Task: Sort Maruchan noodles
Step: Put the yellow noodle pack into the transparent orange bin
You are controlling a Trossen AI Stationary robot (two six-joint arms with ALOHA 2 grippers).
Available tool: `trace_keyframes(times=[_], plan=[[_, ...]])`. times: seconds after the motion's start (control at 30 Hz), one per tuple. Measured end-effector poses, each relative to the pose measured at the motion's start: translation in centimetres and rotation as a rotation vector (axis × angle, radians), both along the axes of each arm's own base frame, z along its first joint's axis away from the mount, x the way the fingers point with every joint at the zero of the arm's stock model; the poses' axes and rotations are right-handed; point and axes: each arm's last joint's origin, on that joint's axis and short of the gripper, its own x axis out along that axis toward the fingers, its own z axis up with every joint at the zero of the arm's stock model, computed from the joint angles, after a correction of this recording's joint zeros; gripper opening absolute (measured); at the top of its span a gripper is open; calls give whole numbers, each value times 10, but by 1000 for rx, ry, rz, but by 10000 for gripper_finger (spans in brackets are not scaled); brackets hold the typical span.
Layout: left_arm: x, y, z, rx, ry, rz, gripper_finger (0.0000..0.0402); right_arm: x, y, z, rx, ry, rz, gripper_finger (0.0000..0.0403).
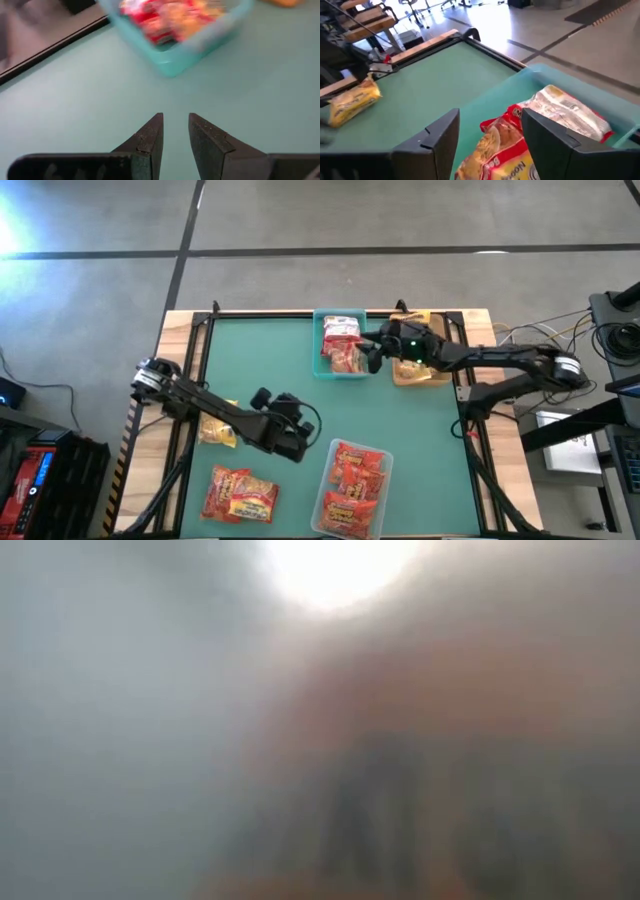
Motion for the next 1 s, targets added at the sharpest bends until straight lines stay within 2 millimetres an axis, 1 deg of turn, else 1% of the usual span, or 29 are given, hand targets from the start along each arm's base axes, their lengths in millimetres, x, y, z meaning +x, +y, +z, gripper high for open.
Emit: trace_keyframes(times=[0.07,0.13,0.27,0.33,0.4,0.5,0.63,0.87,1.0], plan=[[-10,3,6,-30,36,82,75,-8,7,8,25,1,59,196],[-23,7,12,-83,131,184,75,-14,19,11,64,7,150,193],[-54,3,19,-169,339,419,75,-22,43,8,91,25,282,192],[-63,-2,15,-250,405,488,75,-22,55,4,91,27,329,192],[-71,-8,7,-335,452,497,75,-21,65,1,91,25,363,191],[-82,-13,-2,-378,510,553,75,-18,75,-3,89,28,403,191],[-98,-12,-10,-367,571,683,75,-14,83,-7,90,52,437,191],[-123,-3,-32,-389,723,806,75,-10,84,-16,102,92,444,192],[-132,0,-46,-435,745,832,75,-8,84,-20,107,107,444,192]])
